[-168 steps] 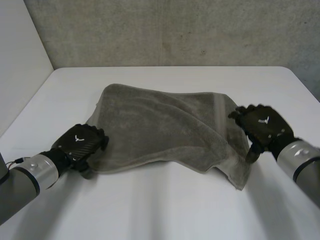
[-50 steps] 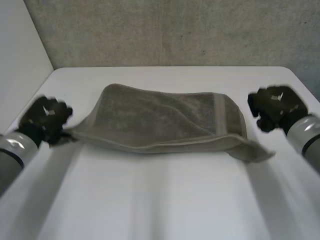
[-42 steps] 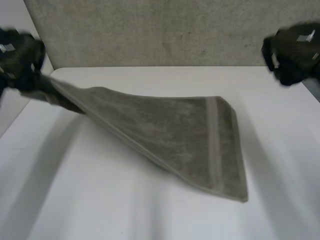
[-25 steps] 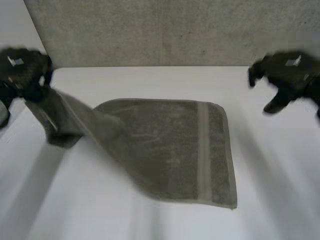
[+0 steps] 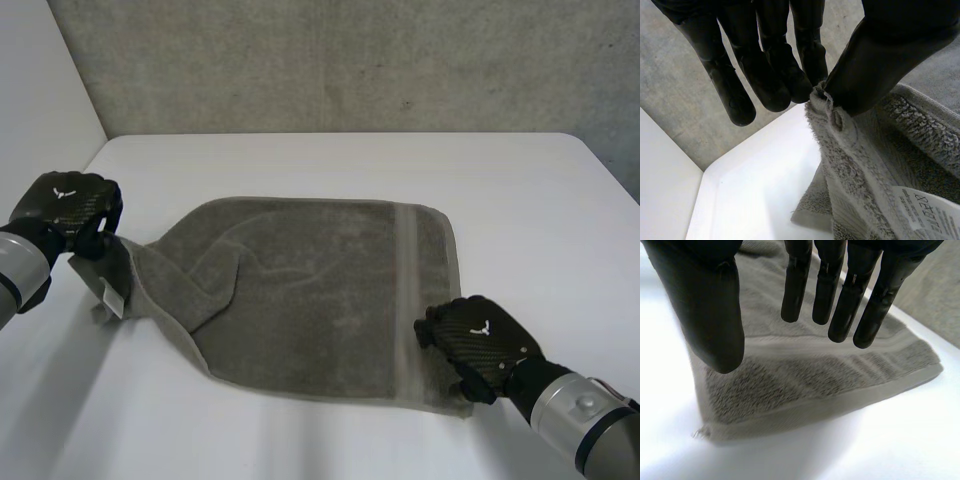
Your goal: Fold the towel.
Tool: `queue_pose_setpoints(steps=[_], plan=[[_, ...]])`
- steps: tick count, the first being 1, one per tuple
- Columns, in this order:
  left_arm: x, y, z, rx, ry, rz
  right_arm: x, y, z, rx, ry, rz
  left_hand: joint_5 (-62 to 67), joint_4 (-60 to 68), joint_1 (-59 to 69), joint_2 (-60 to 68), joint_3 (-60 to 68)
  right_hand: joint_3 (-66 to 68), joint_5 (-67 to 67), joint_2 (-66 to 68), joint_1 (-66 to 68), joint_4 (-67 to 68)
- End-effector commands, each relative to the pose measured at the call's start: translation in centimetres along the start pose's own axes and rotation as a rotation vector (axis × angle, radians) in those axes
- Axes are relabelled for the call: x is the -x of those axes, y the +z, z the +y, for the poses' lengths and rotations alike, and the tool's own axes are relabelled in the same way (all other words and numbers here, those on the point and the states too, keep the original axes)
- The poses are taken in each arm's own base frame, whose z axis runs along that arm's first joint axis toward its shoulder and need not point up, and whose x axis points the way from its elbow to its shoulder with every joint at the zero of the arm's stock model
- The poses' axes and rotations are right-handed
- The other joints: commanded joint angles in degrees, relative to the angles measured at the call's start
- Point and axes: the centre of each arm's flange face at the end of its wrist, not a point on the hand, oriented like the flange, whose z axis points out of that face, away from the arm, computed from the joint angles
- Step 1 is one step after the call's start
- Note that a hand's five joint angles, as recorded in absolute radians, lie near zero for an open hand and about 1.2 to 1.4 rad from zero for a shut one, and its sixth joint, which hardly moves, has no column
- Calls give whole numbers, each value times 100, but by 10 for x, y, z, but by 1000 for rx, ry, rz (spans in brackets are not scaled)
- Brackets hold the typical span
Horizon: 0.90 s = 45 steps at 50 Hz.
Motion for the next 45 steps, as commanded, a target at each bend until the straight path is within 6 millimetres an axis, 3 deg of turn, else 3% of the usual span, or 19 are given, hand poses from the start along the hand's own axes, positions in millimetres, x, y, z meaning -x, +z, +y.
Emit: queue_pose_setpoints(steps=[1,39,41,42,43,45], plan=[[-2,-1,4,14,-6,7,6,5,17,47,-54,-54,636,227,745,236,316,-136,-108,-200,-174,-122],[-4,-1,7,20,-12,13,4,22,30,39,-93,-45,636,227,745,236,316,1008,1036,944,969,1022],[-5,-2,7,21,-12,14,3,22,30,38,-94,-43,636,227,745,236,316,2579,2606,2515,2540,2592],[-5,-2,7,21,-12,14,3,22,30,38,-94,-43,636,227,745,236,316,2589,2617,2525,2551,2603],[-5,-2,7,21,-12,14,2,22,29,35,-94,-41,636,227,745,236,316,3722,3749,3658,3683,3735],[-5,-2,7,22,-12,16,1,22,27,31,-92,-38,636,227,745,236,316,4426,4454,4363,4388,4440]])
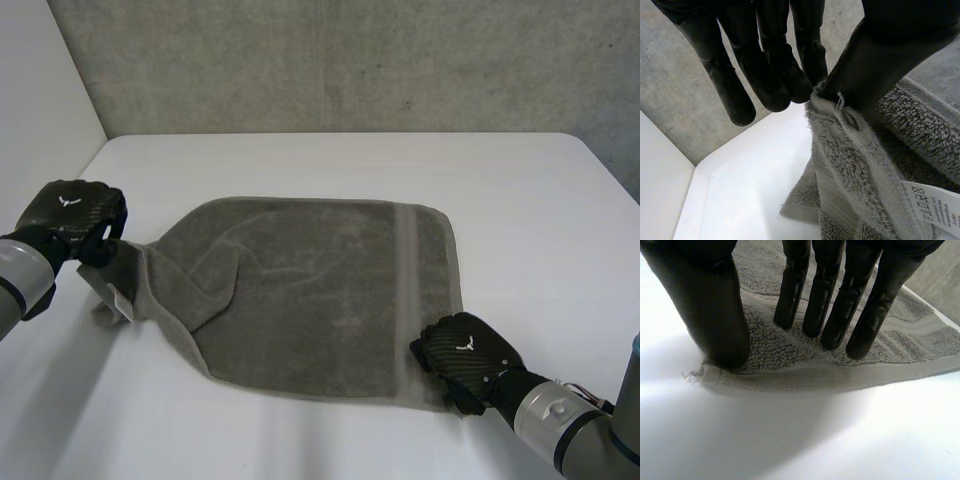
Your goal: Fold the towel.
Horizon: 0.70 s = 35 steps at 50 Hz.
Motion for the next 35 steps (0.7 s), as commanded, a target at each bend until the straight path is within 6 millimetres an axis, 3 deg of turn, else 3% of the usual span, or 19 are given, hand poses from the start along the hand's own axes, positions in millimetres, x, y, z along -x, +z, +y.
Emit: queue_pose_setpoints(steps=[1,15,17,18,20,23,25,26,28,35], plan=[[-1,-1,0,1,0,2,-4,1,-3,-11,4,10,636,226,745,236,316,2484,2591,2436,2414,2481],[-3,-3,-3,-10,2,8,-17,-4,-21,-63,-18,66,636,226,745,236,316,2484,2591,2436,2414,2481],[-4,-5,-6,-14,-1,8,-29,-9,-40,-116,-23,105,636,226,745,236,316,2484,2591,2436,2414,2481],[-4,-5,-6,-14,-1,8,-29,-9,-40,-116,-23,105,636,226,745,236,316,2484,2591,2436,2414,2481],[-2,-10,-16,-42,9,-4,-43,-20,-63,-163,3,145,636,226,745,236,316,2484,2591,2436,2414,2481],[-2,-18,-26,-68,12,-8,-52,-26,-74,-177,25,163,636,226,745,236,316,2484,2591,2436,2414,2481],[-3,-24,-33,-80,7,-1,-71,-42,-94,-189,67,203,636,226,745,236,316,2484,2591,2436,2414,2481],[-3,-24,-33,-81,7,-1,-71,-42,-95,-189,67,204,636,226,745,236,316,2484,2591,2436,2414,2481],[-4,-37,-46,-116,-10,17,-89,-62,-119,-220,91,237,636,226,745,236,316,2484,2591,2436,2414,2481],[-5,-61,-74,-209,-67,51,-122,-92,-146,-241,114,284,636,226,745,236,316,2484,2591,2436,2414,2481]])
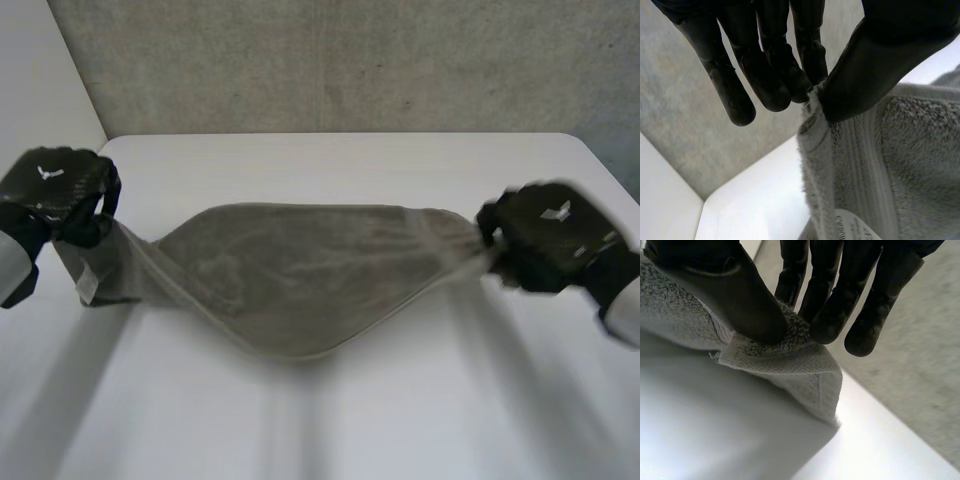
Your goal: Fold the towel.
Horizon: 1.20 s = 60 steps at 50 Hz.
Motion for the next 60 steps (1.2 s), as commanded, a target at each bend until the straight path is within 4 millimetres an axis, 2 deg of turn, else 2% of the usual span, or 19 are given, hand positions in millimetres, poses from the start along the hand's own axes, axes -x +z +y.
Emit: queue_pose_setpoints(steps=[1,13,17,22,29,34,36,37,39,40,41,42,44,47,50,53,55,58,60], plan=[[2,-23,-33,-104,-71,22,-42,-19,-44,-24,30,52,636,203,745,225,301,367,385,538,462,353],[8,-18,-26,-89,-137,31,-62,-14,-42,-4,49,69,636,203,745,225,301,367,385,538,462,353],[9,1,-2,-16,-172,53,-73,11,-18,60,112,27,636,203,745,225,301,367,385,538,462,353],[14,21,10,10,-190,66,-73,32,-7,94,119,-21,636,203,745,225,301,367,385,538,462,353],[14,40,-11,-61,-152,86,-83,48,-13,94,60,37,636,203,745,225,301,367,385,538,462,353],[30,68,-32,-128,-125,71,-90,72,-33,40,3,70,636,203,745,225,301,367,385,538,462,353],[35,90,-56,-182,-110,39,-89,94,-69,-66,-67,99,636,203,745,225,301,367,385,538,462,353],[35,90,-56,-182,-110,39,-89,94,-69,-67,-68,99,636,203,745,225,301,367,385,538,462,353],[31,103,-98,-269,-91,7,-101,101,-117,-205,-114,185,636,203,745,225,301,367,385,538,462,353],[31,103,-98,-270,-91,7,-101,101,-117,-206,-114,185,636,203,745,225,301,367,385,538,462,353],[31,104,-119,-317,-84,-6,-110,98,-141,-283,-114,232,636,203,745,225,301,367,385,538,462,353],[31,104,-119,-318,-84,-6,-110,98,-142,-283,-114,233,636,203,745,225,301,367,385,538,462,353],[36,97,-155,-401,-97,-11,-122,88,-177,-411,-74,276,636,203,745,225,301,367,385,538,462,353],[38,91,-170,-441,-160,7,-121,83,-186,-436,-25,241,636,203,745,225,301,367,385,538,462,353],[37,90,-169,-437,-194,23,-120,84,-180,-407,-4,215,636,203,745,225,301,367,385,538,462,353],[29,91,-151,-370,-247,74,-110,88,-159,-305,24,148,636,203,745,225,301,367,385,538,462,353],[25,94,-109,-245,-276,111,-96,95,-124,-183,36,68,636,203,745,225,301,367,385,538,462,353],[26,93,-88,-189,-282,120,-87,96,-108,-136,25,28,636,203,745,225,301,367,385,538,462,353],[34,89,-48,-99,-281,116,-75,93,-80,-60,-3,-23,636,203,745,225,301,367,385,538,462,353]])
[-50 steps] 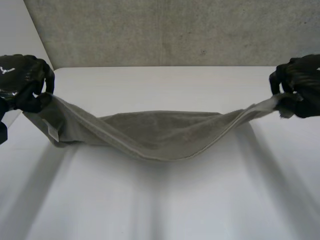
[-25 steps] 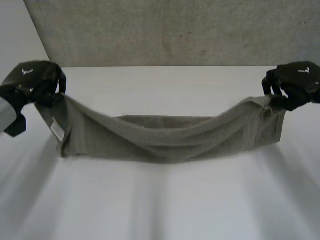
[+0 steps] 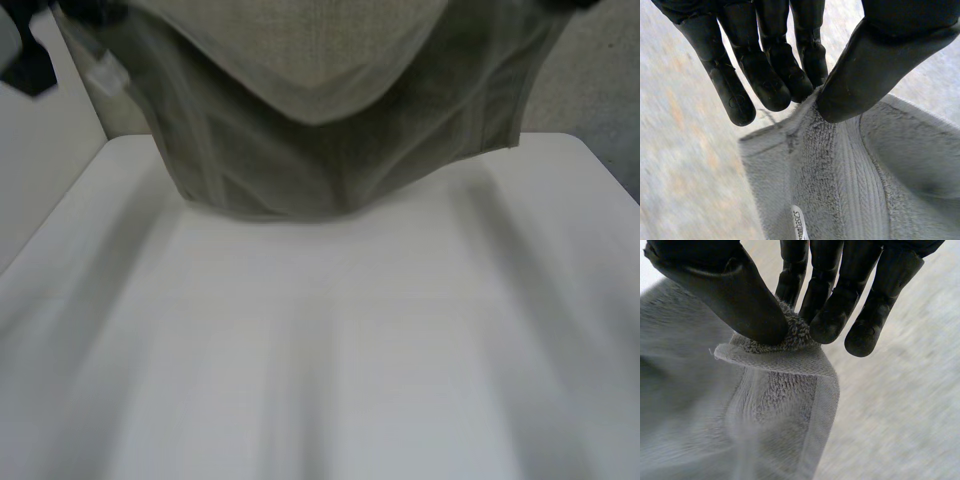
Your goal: Fold the towel.
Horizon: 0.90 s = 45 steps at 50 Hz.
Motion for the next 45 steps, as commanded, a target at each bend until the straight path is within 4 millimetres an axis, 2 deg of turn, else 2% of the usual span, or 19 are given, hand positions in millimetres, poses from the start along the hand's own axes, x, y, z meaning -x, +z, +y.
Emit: queue_pose_setpoints(steps=[1,3,4,6,9,11,12,14,18,25,27,28,30,33,34,35,36,38,45], plan=[[25,-36,82,239,-51,2,29,-22,70,229,-14,-161,636,201,704,215,283,338,384,538,437,352],[36,-56,106,308,-58,-17,23,-36,99,314,-31,-161,636,201,704,215,283,338,384,538,437,352],[36,-56,106,309,-58,-17,22,-36,99,314,-31,-161,636,201,704,215,283,338,384,538,437,352],[42,-76,110,342,-73,-34,15,-50,117,381,-28,-149,636,201,704,215,283,338,384,538,437,352],[44,-83,109,346,-82,-32,13,-57,117,390,-26,-145,636,201,704,215,283,338,384,538,437,352],[39,-97,98,332,-93,-3,4,-69,113,387,-19,-123,636,201,704,215,283,338,384,538,437,352],[39,-97,98,332,-93,-2,4,-69,113,387,-19,-123,636,201,704,215,283,338,384,538,437,352],[32,-107,83,300,-87,22,-5,-79,103,365,-15,-103,636,201,704,215,283,338,384,538,437,352],[25,-112,77,277,-88,37,-2,-84,99,355,15,-113,636,201,704,215,283,338,384,538,437,352],[28,-106,84,235,-97,41,3,-84,109,376,65,-135,636,201,704,215,283,338,384,538,437,352],[34,-99,104,268,-153,42,1,-76,126,409,85,-142,636,201,704,215,283,338,384,538,437,352],[34,-99,104,268,-154,42,1,-76,126,409,85,-142,636,201,704,215,283,338,384,538,437,352],[27,-91,124,300,-182,81,1,-69,136,422,97,-148,636,201,704,215,283,338,384,538,437,352],[20,-86,132,314,-193,104,1,-64,141,428,100,-153,636,201,704,215,283,338,384,538,437,352],[18,-80,142,326,-202,113,4,-59,147,434,100,-159,636,201,704,215,283,338,384,538,437,352],[22,-73,153,336,-203,97,4,-54,152,440,95,-153,636,201,704,215,283,338,384,538,437,352],[22,-73,153,337,-203,97,4,-54,152,440,95,-153,636,201,704,215,283,338,384,538,437,352],[33,-61,169,349,-203,55,-1,-46,160,446,75,-118,636,201,704,215,283,338,384,538,437,352],[50,-41,188,352,-194,17,-13,-33,175,439,40,-52,636,201,704,215,283,338,384,538,437,352]])
